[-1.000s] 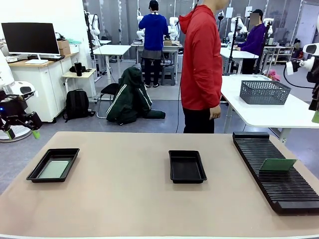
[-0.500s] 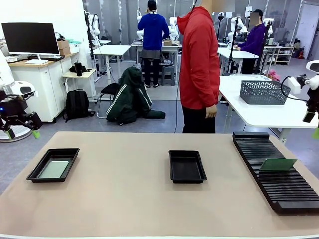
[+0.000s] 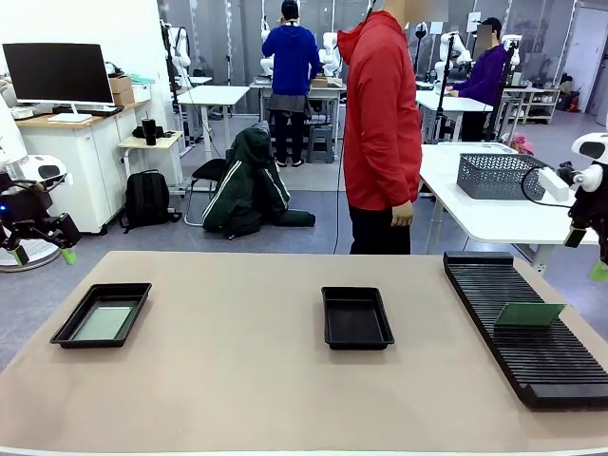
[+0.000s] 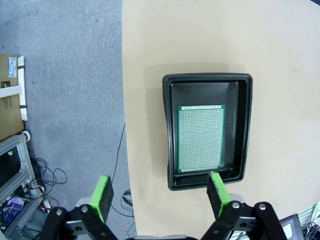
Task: Inspect and transfer BCBs to ESD trays.
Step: Pick up the Blank PCB from the PCB Rack and place it in the right ESD tray.
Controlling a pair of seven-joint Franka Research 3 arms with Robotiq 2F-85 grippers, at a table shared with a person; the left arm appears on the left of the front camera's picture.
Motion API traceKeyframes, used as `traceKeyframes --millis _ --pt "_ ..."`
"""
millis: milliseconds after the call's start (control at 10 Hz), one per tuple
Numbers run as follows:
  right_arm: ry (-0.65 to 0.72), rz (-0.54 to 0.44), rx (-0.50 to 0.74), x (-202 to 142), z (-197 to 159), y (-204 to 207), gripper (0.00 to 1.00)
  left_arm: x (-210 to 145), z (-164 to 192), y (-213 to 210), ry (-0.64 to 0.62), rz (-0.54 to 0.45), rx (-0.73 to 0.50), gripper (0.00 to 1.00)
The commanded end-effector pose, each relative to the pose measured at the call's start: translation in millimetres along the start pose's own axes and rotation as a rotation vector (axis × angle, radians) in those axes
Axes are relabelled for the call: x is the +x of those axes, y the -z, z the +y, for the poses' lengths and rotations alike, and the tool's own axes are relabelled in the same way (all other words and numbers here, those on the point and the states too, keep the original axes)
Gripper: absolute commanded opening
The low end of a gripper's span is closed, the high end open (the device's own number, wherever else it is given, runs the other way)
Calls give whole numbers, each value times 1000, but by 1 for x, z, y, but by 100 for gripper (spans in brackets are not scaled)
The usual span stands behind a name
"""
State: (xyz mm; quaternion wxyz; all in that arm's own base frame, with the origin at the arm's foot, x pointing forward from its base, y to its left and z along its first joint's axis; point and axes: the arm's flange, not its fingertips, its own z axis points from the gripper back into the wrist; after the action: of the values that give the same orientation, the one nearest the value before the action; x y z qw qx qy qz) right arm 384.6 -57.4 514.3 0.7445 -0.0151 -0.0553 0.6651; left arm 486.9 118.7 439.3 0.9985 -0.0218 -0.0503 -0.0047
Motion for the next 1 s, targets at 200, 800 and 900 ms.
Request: traceKeyframes --millis 200,800,900 --pt "-17 5 6 -1 -19 26 100 -1 1 0 6 -4 -7 100" --pt "-58 4 -1 4 -32 85 100 -1 1 0 6 -4 -7 100" --pt "-57 -4 0 4 -35 96 100 -1 1 0 6 -4 -7 100"
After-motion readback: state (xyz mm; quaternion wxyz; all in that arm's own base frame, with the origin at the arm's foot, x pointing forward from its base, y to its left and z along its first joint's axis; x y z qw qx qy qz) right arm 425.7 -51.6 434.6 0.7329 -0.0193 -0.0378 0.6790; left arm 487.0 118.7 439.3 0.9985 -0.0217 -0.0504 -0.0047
